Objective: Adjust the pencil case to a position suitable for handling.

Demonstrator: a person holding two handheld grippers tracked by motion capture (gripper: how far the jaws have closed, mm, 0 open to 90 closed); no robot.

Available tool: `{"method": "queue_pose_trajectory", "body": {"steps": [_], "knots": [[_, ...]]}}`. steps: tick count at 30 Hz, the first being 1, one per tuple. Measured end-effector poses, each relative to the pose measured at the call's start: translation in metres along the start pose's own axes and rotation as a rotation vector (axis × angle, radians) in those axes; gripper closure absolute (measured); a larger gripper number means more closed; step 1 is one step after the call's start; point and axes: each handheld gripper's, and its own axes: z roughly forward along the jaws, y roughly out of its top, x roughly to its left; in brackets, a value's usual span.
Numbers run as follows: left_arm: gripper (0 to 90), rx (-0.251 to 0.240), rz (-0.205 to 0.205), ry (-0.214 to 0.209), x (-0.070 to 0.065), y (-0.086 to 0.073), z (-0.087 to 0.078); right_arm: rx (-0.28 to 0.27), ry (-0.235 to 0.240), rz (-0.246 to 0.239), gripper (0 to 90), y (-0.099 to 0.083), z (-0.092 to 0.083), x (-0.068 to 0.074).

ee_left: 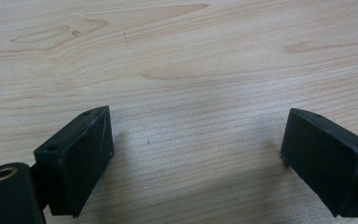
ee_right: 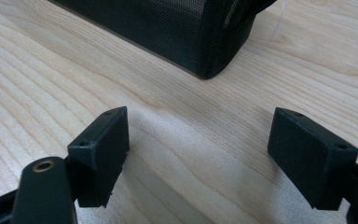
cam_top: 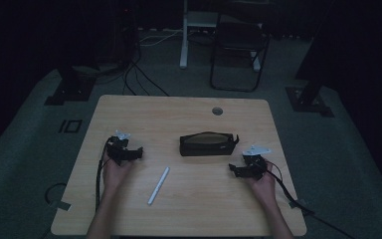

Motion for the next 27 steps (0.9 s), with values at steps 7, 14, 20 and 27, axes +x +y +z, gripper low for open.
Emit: {"method": "queue_pose_trajectory", "body": {"steps": [7, 14, 20, 27], "knots": [[9.7, 0.000, 0.002, -0.001, 0.000, 0.000, 0.000, 0.000, 0.000, 0.000, 20.4, 0.000, 0.000, 0.000], [9.7, 0.001, -0.005, 0.009, -0.001, 0.000, 0.000, -0.001, -0.001, 0.001, 20.8, 0.000, 0.000, 0.000], [9.7, 0.001, -0.006, 0.012, -0.001, 0.000, 0.000, -0.013, -0.018, 0.020, 35.2, 0.000, -0.001, 0.001], [9.7, 0.001, -0.007, 0.012, -0.001, 0.000, 0.000, -0.035, -0.035, 0.051, 38.7, 0.008, -0.011, 0.004]]}}
